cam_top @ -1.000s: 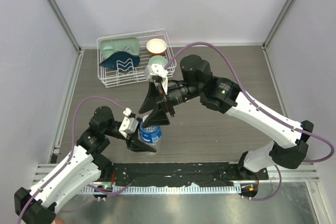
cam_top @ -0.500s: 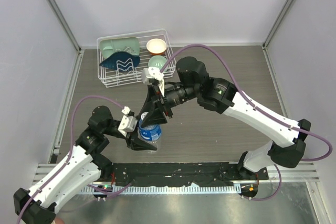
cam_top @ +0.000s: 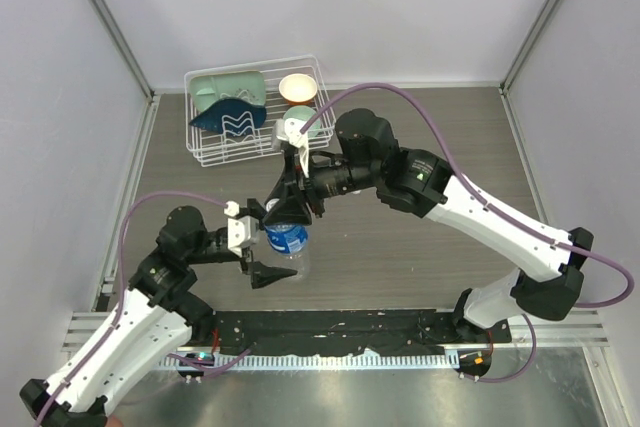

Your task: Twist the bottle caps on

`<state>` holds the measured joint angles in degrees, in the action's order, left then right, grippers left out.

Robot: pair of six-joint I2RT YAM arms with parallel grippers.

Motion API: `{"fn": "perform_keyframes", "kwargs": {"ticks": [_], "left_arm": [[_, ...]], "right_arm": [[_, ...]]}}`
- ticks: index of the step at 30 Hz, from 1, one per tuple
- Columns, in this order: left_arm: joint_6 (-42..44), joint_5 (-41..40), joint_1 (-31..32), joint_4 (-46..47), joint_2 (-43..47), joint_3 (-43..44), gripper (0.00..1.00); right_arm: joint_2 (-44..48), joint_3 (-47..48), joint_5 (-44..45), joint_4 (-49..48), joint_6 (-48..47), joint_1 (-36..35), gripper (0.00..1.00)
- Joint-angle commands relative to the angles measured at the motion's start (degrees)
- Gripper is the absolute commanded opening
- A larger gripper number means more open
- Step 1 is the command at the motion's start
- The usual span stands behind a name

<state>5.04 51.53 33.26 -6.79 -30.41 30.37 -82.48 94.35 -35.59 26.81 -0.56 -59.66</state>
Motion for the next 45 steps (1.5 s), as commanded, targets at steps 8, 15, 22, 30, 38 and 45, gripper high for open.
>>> {"fn": "perform_keyframes", "kwargs": {"ticks": [8,15,22,30,38,45], "left_arm": [[8.8,-43.6,-0.3,-13.6,18.4,4.0,1.0],[9.2,-67.3,-0.2,-17.3,25.6,13.6,1.0],[3.8,-77.8,2.2,-23.4,24.2,25.4,1.0],[0.1,-78.5,2.7,-28.2,21.5,31.4,1.0],[-2.7,-76.1,2.7,-30.2,19.3,30.2,1.0],[-3.2,-73.6,2.7,-30.9,16.4,29.7,1.0]], "right_arm": [[-7.8,8.6,9.3,1.9,-3.6,-0.2,0.06],[-24.4,16.9,19.7,-10.7,-2.4,-0.3,0.06],[-42.7,30.5,27.0,-21.7,0.5,-0.6,0.06],[-46.4,23.1,38.1,-39.4,-0.2,-3.5,0.07],[-45.4,14.8,43.9,-45.6,-0.2,-5.6,0.08],[-43.8,10.4,45.9,-45.5,0.4,-5.6,0.34]]}}
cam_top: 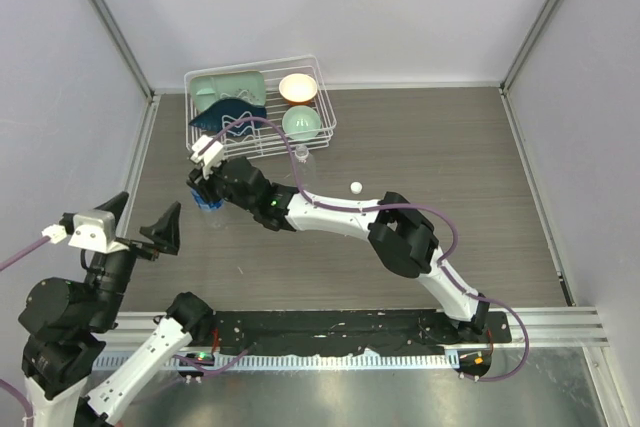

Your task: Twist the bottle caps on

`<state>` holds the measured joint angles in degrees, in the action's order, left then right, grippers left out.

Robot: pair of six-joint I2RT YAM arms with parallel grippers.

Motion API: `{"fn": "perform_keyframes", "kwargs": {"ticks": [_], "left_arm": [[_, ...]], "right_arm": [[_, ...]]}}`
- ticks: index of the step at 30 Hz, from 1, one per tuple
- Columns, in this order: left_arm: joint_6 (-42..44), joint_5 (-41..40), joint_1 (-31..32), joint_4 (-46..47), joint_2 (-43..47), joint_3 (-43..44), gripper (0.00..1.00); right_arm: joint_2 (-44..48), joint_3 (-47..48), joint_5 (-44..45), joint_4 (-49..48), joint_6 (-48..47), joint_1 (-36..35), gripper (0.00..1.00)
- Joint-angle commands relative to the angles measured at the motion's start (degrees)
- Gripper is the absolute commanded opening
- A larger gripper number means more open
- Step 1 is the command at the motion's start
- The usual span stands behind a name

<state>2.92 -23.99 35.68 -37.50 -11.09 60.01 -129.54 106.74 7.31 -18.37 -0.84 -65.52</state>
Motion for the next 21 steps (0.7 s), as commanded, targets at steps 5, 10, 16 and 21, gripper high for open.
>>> {"fn": "perform_keyframes", "kwargs": {"ticks": [5,10,16,21], "left_arm": [[-0.9,2.6,0.3,1.2,-4.2,-0.2,1.0],[-1.1,2.7,0.3,1.2,-6.0,1.2,1.0],[-1.6,2.7,0.2,0.8,-7.4,2.3,1.0],[-2.0,2.3,0.3,0.8,-8.8,3.1,1.0]], "right_arm": [[3.3,-0.9,3.1,1.6,-0.1,0.2,0.55],[2.9,1.8,2.1,4.0,-1.0,0.2,0.58],[3.7,3.2,1.9,5.9,-1.5,0.2,0.62],[6.0,4.6,1.5,8.8,-2.3,0.2,0.72]]}}
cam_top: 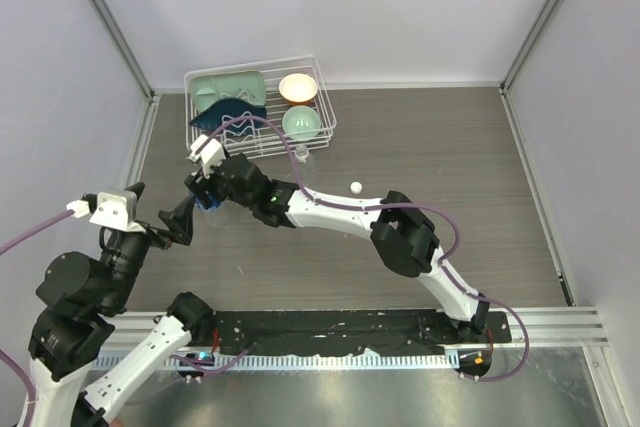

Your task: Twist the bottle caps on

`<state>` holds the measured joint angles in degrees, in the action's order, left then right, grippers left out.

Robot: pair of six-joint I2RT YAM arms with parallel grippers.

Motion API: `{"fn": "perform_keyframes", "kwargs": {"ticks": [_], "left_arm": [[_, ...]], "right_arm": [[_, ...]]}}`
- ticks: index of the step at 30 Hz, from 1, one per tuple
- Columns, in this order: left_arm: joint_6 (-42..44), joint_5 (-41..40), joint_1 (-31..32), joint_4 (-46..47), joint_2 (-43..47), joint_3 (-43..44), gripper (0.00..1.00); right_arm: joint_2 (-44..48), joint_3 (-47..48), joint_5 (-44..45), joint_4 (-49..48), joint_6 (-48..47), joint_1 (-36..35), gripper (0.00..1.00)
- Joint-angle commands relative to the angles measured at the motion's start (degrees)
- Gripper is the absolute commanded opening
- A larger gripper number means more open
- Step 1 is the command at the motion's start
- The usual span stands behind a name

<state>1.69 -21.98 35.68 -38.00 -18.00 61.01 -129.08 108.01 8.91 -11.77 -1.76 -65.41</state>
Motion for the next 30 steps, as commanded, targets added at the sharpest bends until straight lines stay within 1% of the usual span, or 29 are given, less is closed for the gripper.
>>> {"fn": "perform_keyframes", "kwargs": {"ticks": [1,2,4,6,8,10,12,13,15,16,17,18,19,20,21,22,24,25,26,27,28,30], "left_arm": [[-0.8,0.2,0.3,1.4,-2.1,2.3,1.0],[-1.0,0.0,0.3,1.7,-3.0,2.7,1.0],[-1.4,-0.6,0.3,2.0,-3.9,3.2,1.0],[-1.3,-0.9,0.3,2.2,-5.5,4.5,1.0],[-3.3,-1.0,0.3,1.5,-7.3,6.7,1.0],[-4.1,-0.2,0.3,0.1,-11.1,9.1,1.0],[-4.2,2.0,0.3,-3.0,-14.2,13.1,1.0],[-3.6,5.6,0.3,-4.4,-17.6,14.6,1.0],[-2.0,8.9,0.3,-9.9,-22.1,19.4,1.0],[-2.0,10.3,0.3,-11.8,-26.9,21.1,1.0],[-2.0,12.0,0.2,-15.0,-29.2,24.3,1.0],[-2.0,13.2,0.3,-16.1,-31.2,25.5,1.0],[-1.7,14.2,0.3,-17.3,-34.9,26.6,1.0],[-0.6,16.2,0.3,-17.4,-36.2,28.0,1.0],[-0.2,17.0,0.3,-17.0,-37.6,28.3,1.0],[-0.3,17.5,0.3,-16.2,-38.8,28.4,1.0],[-1.4,17.7,0.4,-15.5,-43.2,29.3,0.99],[-3.0,17.8,0.4,-15.4,-44.9,29.9,0.9],[-3.6,18.5,0.4,-15.3,-48.5,31.7,0.87],[-4.1,19.9,0.5,-15.0,-49.9,32.4,0.81],[-5.1,19.9,1.1,-13.4,-51.4,33.3,0.65],[-4.9,18.1,3.9,-11.8,-55.0,33.7,0.45]], "right_arm": [[6.6,3.4,-0.3,2.4,-1.6,0.1,0.76],[7.3,3.4,-0.5,2.7,-1.8,0.1,0.86],[8.9,3.9,-0.7,4.5,-2.1,0.1,0.9],[10.3,4.2,-1.0,6.4,-2.1,0.1,0.91],[13.2,3.4,-1.3,7.5,-1.9,0.1,0.92],[15.9,2.7,-1.4,9.3,-1.2,0.1,0.93],[20.6,0.6,-1.3,11.3,-0.7,0.2,0.93],[22.4,-0.6,-0.7,11.3,-0.1,0.2,0.93],[28.4,-4.5,1.5,15.3,0.9,0.1,0.93],[30.9,-6.1,2.4,16.2,1.6,0.2,0.9],[33.1,-9.3,5.4,17.0,1.7,0.1,0.89],[37.6,-10.8,6.7,19.4,2.0,0.2,0.85],[39.8,-12.4,8.1,20.5,3.1,0.2,0.78],[42.0,-15.4,12.0,21.6,3.9,0.2,0.71],[46.7,-16.8,13.7,23.4,4.3,0.2,0.64],[48.7,-18.4,15.6,24.4,4.9,0.3,0.44],[52.9,-22.2,19.4,27.7,6.9,0.9,0.24],[56.5,-23.1,20.4,28.9,7.7,1.1,0.08],[58.0,-24.8,21.1,30.3,9.2,1.4,0.03],[59.4,-25.4,22.5,32.6,9.8,1.8,0.01],[61.9,-26.0,23.6,33.7,10.5,1.9,0.01],[63.7,-26.7,28.0,37.3,12.7,2.6,0.01]]}}
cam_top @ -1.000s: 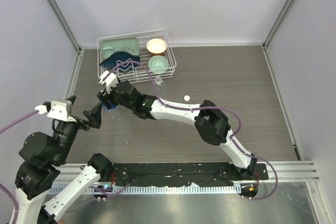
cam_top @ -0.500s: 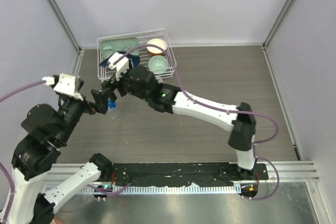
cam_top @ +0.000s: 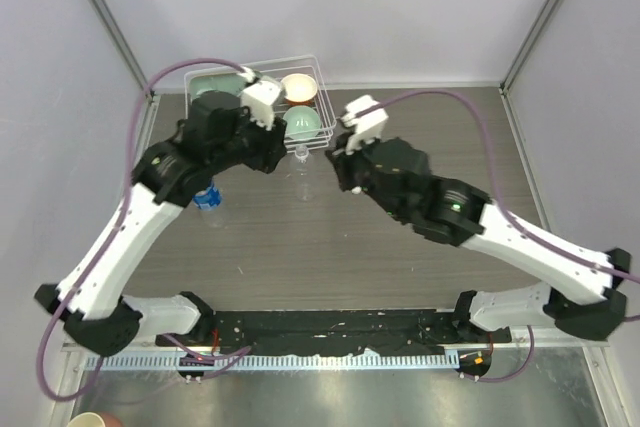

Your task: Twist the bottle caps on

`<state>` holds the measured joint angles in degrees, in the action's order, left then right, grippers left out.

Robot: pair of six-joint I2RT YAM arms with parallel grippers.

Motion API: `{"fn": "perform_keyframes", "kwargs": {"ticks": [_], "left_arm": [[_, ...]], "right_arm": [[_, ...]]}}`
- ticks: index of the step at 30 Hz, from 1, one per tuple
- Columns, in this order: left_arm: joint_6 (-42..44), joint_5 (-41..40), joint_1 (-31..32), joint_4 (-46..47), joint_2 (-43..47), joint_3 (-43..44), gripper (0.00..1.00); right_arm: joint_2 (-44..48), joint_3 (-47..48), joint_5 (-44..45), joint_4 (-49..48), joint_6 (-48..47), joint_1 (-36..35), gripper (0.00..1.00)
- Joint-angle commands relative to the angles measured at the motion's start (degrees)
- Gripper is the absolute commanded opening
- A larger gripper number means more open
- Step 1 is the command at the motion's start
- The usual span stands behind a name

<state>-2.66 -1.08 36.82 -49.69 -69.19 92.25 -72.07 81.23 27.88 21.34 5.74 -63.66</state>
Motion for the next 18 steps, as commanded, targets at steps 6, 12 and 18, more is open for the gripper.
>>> {"fn": "perform_keyframes", "kwargs": {"ticks": [6,12,18], "left_arm": [[-1.5,-1.8,4.6,3.5,-8.1,3.4,0.63],[0.3,5.2,4.7,4.2,-9.6,2.8,0.89],[1.3,6.5,8.3,2.7,-21.6,11.6,0.83]], "right_arm": [[9.7,-0.9,12.9,10.1,10.0,2.9,0.98],[10.5,-0.6,10.3,13.7,13.1,4.9,0.99],[17.1,-0.5,7.5,13.9,15.4,4.9,1.0]]}}
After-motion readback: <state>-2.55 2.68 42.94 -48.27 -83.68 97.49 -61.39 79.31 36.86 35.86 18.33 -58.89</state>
